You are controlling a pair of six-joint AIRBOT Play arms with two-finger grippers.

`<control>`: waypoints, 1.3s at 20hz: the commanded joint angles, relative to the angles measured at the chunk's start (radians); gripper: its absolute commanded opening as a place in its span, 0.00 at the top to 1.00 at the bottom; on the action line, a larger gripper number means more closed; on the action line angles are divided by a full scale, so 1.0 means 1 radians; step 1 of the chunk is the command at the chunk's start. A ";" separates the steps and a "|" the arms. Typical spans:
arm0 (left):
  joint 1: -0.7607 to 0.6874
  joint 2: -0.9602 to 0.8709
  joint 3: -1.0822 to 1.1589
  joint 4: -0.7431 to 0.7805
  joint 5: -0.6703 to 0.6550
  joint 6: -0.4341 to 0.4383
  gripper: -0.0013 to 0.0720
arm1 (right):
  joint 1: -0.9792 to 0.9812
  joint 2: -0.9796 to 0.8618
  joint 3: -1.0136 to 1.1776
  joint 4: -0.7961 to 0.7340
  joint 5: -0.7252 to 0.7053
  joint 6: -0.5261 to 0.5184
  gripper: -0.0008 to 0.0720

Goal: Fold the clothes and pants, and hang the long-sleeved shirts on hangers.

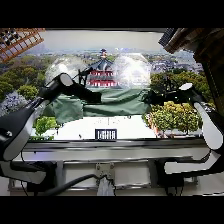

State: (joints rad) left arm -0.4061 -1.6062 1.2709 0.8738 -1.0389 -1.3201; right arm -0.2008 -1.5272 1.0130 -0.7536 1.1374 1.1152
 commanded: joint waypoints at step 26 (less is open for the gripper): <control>-0.326 -0.299 0.074 -0.462 0.323 -0.134 0.97 | -0.157 0.291 0.200 -0.248 0.338 0.016 0.96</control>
State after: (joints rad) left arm -0.7238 -1.8961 1.3441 0.4534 -0.7506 -1.4559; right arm -0.3550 -1.2381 1.2114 -0.9463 1.4738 1.1419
